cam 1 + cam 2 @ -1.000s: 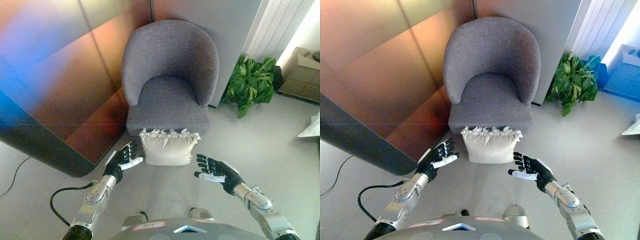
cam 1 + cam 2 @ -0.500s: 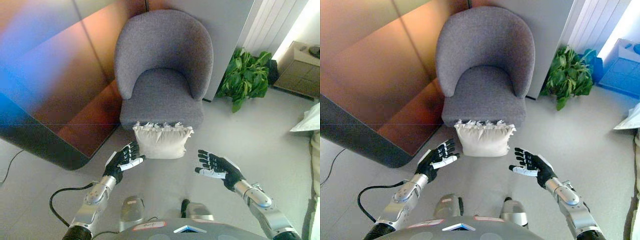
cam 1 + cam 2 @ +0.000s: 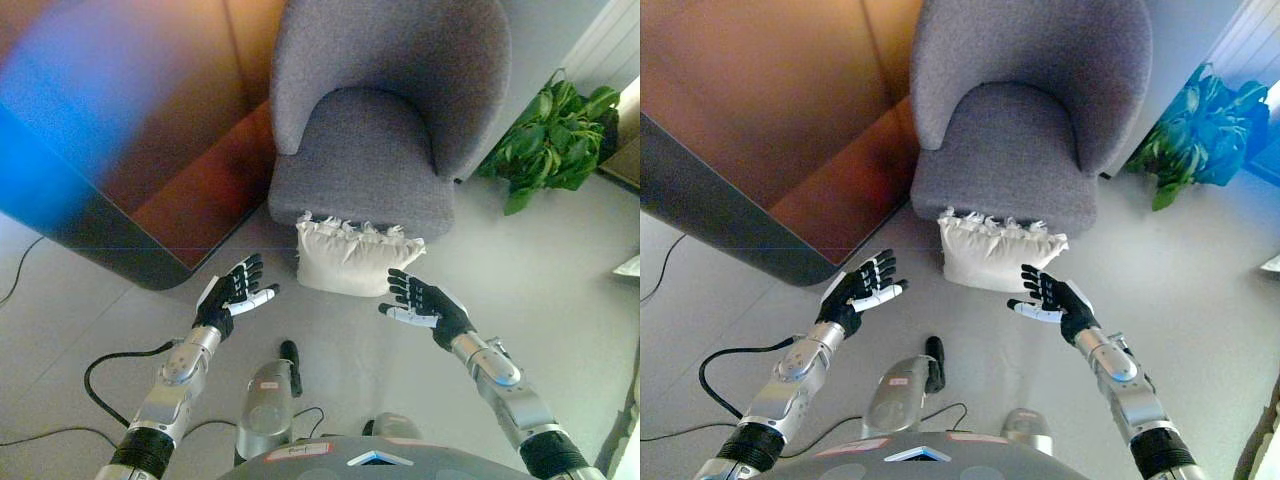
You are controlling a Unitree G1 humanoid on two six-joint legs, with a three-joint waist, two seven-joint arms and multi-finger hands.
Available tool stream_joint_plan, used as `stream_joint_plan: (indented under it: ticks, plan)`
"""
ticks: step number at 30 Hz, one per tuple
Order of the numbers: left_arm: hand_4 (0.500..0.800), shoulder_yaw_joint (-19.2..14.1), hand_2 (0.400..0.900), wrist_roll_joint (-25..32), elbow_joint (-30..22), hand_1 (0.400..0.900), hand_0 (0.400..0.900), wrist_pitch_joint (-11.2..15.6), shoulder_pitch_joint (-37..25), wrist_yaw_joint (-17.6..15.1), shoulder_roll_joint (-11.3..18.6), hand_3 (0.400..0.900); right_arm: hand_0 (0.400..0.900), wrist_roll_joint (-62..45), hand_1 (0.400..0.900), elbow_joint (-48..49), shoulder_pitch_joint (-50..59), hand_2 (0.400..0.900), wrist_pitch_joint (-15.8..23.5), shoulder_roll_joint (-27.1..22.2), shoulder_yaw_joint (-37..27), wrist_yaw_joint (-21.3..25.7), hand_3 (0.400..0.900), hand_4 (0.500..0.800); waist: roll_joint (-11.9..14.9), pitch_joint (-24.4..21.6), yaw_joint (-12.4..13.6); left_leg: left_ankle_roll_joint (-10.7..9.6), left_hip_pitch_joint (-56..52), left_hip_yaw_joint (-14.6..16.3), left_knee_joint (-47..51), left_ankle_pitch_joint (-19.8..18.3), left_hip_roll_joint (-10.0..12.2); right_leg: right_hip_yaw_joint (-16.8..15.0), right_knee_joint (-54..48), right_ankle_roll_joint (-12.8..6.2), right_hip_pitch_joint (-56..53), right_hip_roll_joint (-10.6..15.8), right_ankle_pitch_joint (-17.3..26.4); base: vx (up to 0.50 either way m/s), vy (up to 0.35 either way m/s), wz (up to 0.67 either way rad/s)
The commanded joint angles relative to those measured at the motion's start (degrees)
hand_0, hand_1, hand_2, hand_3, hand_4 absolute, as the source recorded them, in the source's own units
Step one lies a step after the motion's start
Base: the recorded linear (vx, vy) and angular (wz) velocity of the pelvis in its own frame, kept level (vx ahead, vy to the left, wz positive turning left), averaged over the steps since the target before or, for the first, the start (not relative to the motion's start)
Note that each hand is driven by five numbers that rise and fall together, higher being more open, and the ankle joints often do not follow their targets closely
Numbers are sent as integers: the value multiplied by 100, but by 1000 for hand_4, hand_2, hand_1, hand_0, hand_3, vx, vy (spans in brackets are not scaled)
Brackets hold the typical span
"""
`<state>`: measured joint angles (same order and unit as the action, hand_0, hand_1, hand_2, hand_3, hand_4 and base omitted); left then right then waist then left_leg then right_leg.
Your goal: Pick up the pillow and put it on the sofa.
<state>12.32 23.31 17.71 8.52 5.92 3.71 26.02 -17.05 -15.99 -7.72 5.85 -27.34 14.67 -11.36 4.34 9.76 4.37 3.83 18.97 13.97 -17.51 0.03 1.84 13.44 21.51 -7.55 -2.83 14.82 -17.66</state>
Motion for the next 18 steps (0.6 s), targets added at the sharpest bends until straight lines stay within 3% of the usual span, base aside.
stream_joint_plan:
  ticks: [1, 3, 4, 5, 6, 7, 10, 11, 12, 13, 15, 16, 17, 18]
  plan:
    - [800, 125, 900, -121, -792, 900, 900, 534, -520, -172, 237, 900, 900, 75, 900, 209, 595, 900, 473, 39, 68, 210, 900, 800, -34, -118, -217, -49, -85, -313, 353, 92, -53, -27, 1447, 2, 230, 145, 2301, 228, 256, 4]
    - [800, 210, 900, -176, -797, 900, 900, 528, -764, -394, 303, 900, 900, 472, 900, 333, 887, 900, 509, 3, 179, 475, 900, 800, -69, 124, -311, 14, -542, -309, 655, -61, -46, 400, 1669, 7, 842, 447, 2195, 292, 165, 6]
    - [800, 210, 900, -176, -791, 900, 900, 529, -773, -396, 301, 900, 900, 475, 900, 331, 893, 900, 509, 4, 179, 478, 900, 800, -67, 139, -319, 12, -551, -317, 655, -61, -50, 410, 1671, 9, 827, 451, 2188, 225, 20, 7]
    - [800, 208, 900, -169, -769, 900, 900, 548, -883, -492, 320, 900, 900, 734, 900, 365, 997, 900, 556, -63, 157, 652, 900, 800, -63, 235, -320, -17, -601, -343, 638, -130, -12, 602, 1449, 43, 964, 551, 2041, 162, -96, 3]
    - [800, 252, 900, -154, -735, 900, 900, 597, -1033, -602, 336, 900, 900, 1052, 900, 277, 1196, 900, 605, -164, 185, 876, 900, 800, -28, 336, -309, -129, -599, -425, 526, -302, 26, 703, 1103, -47, 1049, 672, 1855, 122, -189, 9]
    - [800, 359, 900, -183, -625, 900, 900, 659, -1297, -751, 342, 900, 900, 1522, 900, 90, 1570, 900, 604, -286, 304, 1203, 900, 800, -47, 525, -308, -171, -463, -444, 355, -261, 145, 903, 634, 18, 1095, 774, 1971, 42, -249, 14]
    - [800, 581, 900, -246, -317, 900, 900, 762, -2043, -1132, 251, 900, 900, 2391, 900, -198, 2439, 900, 468, -512, 548, 1760, 900, 800, -20, 881, -321, -452, -137, -675, 5, -366, 366, 638, -893, -218, 1306, 905, 2543, -11, -400, 26]
    - [800, 615, 900, -261, -253, 900, 900, 779, -2402, -1334, 209, 900, 900, 2946, 900, -174, 2716, 900, 363, -675, 552, 1995, 900, 800, 9, 993, -426, -627, 10, -881, -75, -440, 475, 237, -1746, -429, 1472, 949, 3034, 83, -367, 43]
    - [800, 615, 900, -262, -246, 900, 900, 781, -2416, -1336, 207, 900, 900, 2950, 900, -177, 2726, 900, 362, -674, 550, 1998, 900, 800, 15, 975, -439, -619, 47, -886, -65, -410, 458, 249, -1783, -428, 1488, 959, 3073, 126, -384, 53]
    - [800, 609, 900, -294, -234, 900, 900, 795, -2532, -1436, 178, 900, 900, 3330, 900, -179, 2847, 900, 271, -776, 569, 2118, 900, 800, 8, 1002, -499, -704, 91, -1004, -104, -472, 532, 60, -1974, -529, 1627, 1045, 3331, 120, -304, 43]
    - [800, 643, 900, -360, -167, 900, 900, 801, -2586, -1584, 89, 900, 900, 3660, 900, -290, 2880, 900, 201, -830, 591, 2266, 900, 800, 43, 1024, -512, -756, 379, -1134, -485, -613, 541, 62, -1854, -547, 1645, 1067, 3232, 97, -297, 42]
    - [800, 668, 900, -372, -255, 900, 900, 842, -2687, -1724, -35, 900, 900, 3994, 900, -270, 3240, 900, 146, -909, 744, 2374, 900, 800, 38, 1172, -502, -802, 464, -1058, -626, -672, 540, 302, -1587, -582, 1856, 1073, 3221, -2, -115, 18]
    - [800, 650, 900, -374, -255, 900, 900, 839, -2696, -1727, -41, 900, 900, 3997, 900, -288, 3274, 900, 148, -911, 765, 2383, 900, 800, 29, 1181, -523, -800, 480, -1066, -642, -679, 538, 303, -1563, -587, 1870, 1078, 3211, 49, -303, 56]
    - [800, 758, 900, -344, -226, 900, 900, 850, -2744, -1753, -102, 900, 900, 4243, 900, -355, 3342, 900, 80, -1029, 796, 2527, 900, 800, -112, 1382, -550, -878, 610, -1253, -710, -620, 667, 244, -1182, -462, 2124, 911, 2796, 41, -181, 47]
